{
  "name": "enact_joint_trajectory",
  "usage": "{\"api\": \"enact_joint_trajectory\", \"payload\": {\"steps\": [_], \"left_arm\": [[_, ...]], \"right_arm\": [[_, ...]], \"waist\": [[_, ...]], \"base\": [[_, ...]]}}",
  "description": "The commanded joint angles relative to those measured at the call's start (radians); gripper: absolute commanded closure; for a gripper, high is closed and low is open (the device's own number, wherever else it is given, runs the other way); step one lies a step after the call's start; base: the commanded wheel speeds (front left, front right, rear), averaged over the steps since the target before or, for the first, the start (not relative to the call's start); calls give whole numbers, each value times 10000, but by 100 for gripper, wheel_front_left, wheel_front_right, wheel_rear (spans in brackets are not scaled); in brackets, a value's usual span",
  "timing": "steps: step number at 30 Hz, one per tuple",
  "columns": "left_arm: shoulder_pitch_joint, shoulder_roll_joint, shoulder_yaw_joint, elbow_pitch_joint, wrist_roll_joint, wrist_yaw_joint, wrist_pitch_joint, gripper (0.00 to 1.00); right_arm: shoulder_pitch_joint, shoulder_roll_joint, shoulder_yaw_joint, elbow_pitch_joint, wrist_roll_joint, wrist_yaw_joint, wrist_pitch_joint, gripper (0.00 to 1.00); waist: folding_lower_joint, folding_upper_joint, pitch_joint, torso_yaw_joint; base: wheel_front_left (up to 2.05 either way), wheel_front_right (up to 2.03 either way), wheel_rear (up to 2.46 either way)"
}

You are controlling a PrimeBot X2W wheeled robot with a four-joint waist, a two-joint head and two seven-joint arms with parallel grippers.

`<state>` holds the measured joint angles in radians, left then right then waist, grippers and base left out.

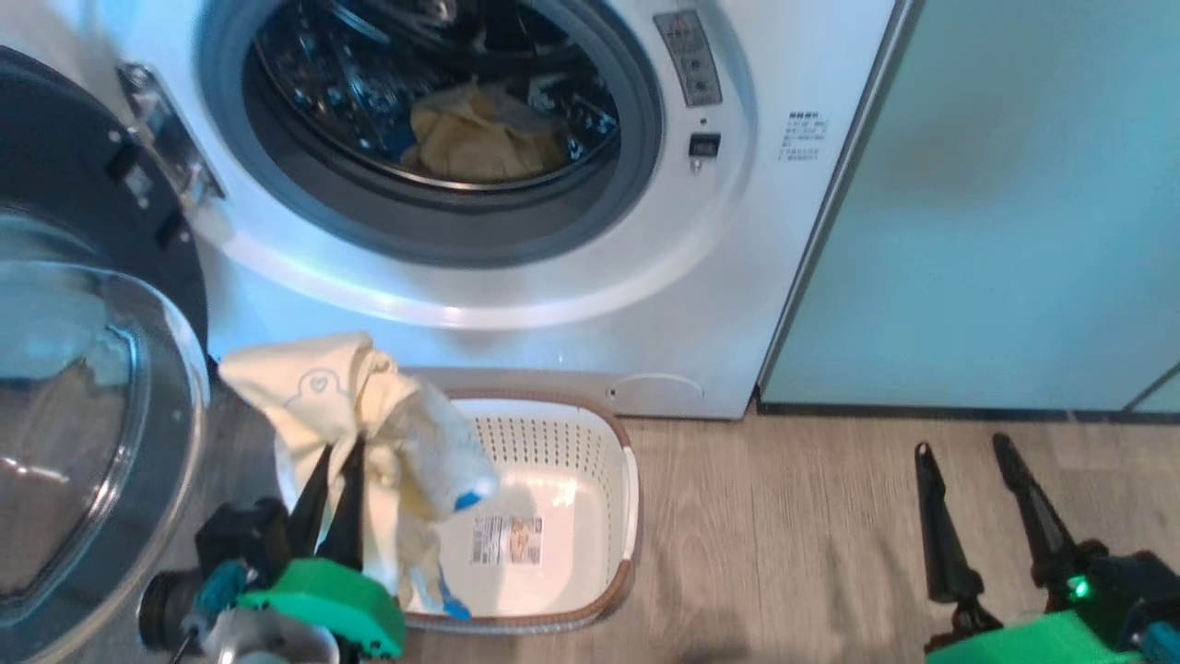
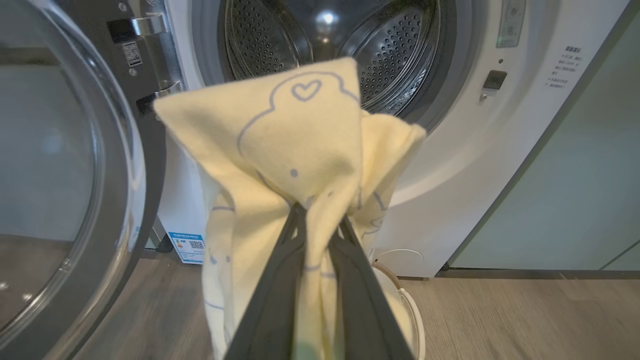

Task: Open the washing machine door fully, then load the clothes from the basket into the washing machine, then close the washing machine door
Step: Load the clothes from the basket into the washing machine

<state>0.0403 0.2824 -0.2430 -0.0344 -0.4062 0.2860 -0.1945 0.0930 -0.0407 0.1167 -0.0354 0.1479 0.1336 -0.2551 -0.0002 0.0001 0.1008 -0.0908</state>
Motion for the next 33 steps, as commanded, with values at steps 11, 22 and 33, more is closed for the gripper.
{"api": "enact_joint_trajectory", "payload": {"steps": [11,22,33], "left_arm": [[500,420,543,-1074,-148,274,239,100],[503,414,439,-1094,-201,280,302,100],[342,372,273,-1034,-188,259,269,100]], "right_arm": [[314,-154,330,-214,-120,-29,-58,0],[306,-168,384,-199,-85,-29,-23,0],[286,-197,371,-202,-79,-29,-28,0]], "waist": [[2,-1,-797,-19],[2,-1,-785,-56],[2,-1,-716,1]], "base": [[0,0,0],[0,0,0],[0,0,0]]}}
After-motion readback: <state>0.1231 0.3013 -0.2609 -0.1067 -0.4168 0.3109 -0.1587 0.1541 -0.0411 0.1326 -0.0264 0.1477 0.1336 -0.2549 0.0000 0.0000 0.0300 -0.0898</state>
